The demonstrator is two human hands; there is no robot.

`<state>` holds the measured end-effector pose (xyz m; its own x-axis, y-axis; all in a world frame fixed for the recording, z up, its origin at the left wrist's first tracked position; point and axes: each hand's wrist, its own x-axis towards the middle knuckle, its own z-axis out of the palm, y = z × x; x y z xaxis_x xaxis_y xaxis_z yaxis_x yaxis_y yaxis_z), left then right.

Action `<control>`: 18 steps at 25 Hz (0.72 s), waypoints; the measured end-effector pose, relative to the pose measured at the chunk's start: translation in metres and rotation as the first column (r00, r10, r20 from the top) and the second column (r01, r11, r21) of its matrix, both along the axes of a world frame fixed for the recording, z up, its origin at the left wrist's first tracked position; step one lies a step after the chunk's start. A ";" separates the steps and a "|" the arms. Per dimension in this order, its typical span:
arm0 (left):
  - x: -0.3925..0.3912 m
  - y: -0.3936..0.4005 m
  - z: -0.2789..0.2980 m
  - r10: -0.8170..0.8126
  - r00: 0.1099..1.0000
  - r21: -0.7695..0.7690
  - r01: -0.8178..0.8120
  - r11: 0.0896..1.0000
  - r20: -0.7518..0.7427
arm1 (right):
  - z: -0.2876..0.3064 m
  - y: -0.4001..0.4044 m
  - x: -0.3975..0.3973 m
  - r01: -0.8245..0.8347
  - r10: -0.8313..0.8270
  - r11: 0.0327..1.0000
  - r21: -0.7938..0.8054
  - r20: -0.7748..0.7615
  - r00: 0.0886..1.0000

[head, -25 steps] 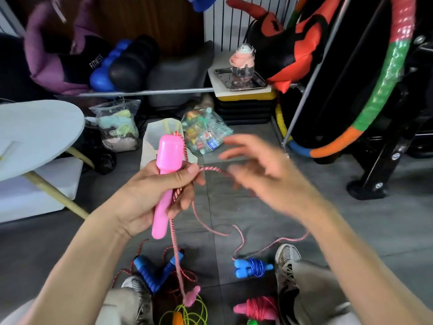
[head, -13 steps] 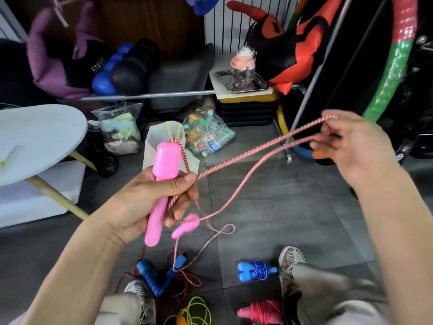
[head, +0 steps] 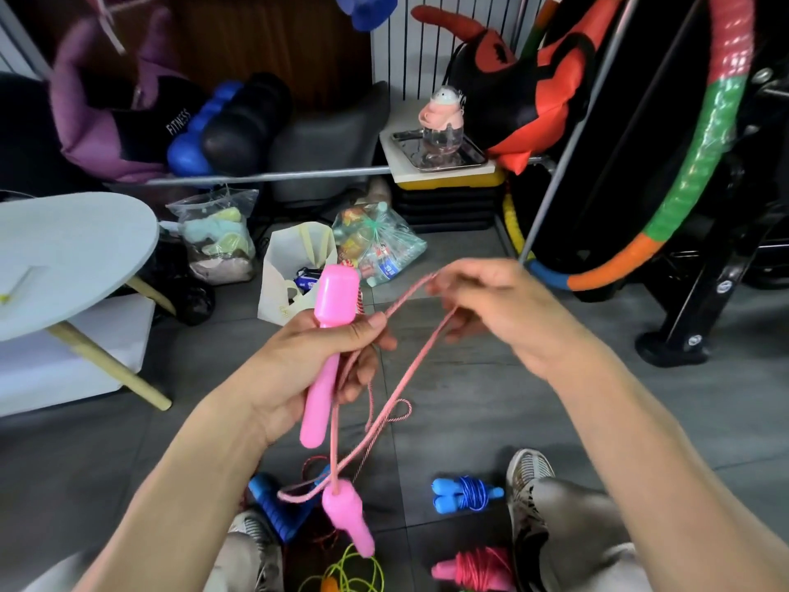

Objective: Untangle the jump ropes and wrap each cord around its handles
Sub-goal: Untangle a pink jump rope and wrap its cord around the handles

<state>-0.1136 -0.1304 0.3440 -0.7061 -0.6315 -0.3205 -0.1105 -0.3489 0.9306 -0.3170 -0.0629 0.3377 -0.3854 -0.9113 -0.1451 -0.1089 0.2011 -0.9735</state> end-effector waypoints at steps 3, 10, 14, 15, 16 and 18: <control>0.005 0.001 0.000 -0.036 0.999 0.017 0.036 0.999 -0.004 | 0.008 0.003 -0.040 0.500 -0.500 0.857 -0.126 0.032 0.865; -0.006 -0.003 -0.004 0.146 0.981 0.184 -0.121 0.975 -0.126 | -0.005 -0.003 0.035 0.316 -0.312 0.945 -0.082 0.062 0.948; -0.007 -0.014 -0.004 0.355 0.908 0.320 -0.276 0.906 -0.223 | -0.001 0.012 0.073 -0.387 0.353 0.909 0.153 0.210 0.912; -0.006 -0.015 -0.004 0.374 0.900 0.330 -0.290 0.898 -0.225 | -0.002 0.013 0.076 -0.422 0.394 0.894 0.153 0.183 0.901; -0.005 -0.016 -0.004 0.376 0.903 0.319 -0.300 0.899 -0.209 | -0.004 0.013 0.077 -0.384 0.370 0.912 0.147 0.114 0.922; -0.004 -0.015 -0.004 0.330 0.932 0.240 -0.290 0.926 -0.147 | -0.005 0.010 0.073 -0.237 0.235 0.964 0.117 0.032 0.971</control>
<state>-0.1173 -0.1455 0.3402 -0.5442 -0.7601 -0.3551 0.1991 -0.5282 0.8255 -0.2440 -0.0531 0.3330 -0.1577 -0.9519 -0.2626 -0.1504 0.2860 -0.9464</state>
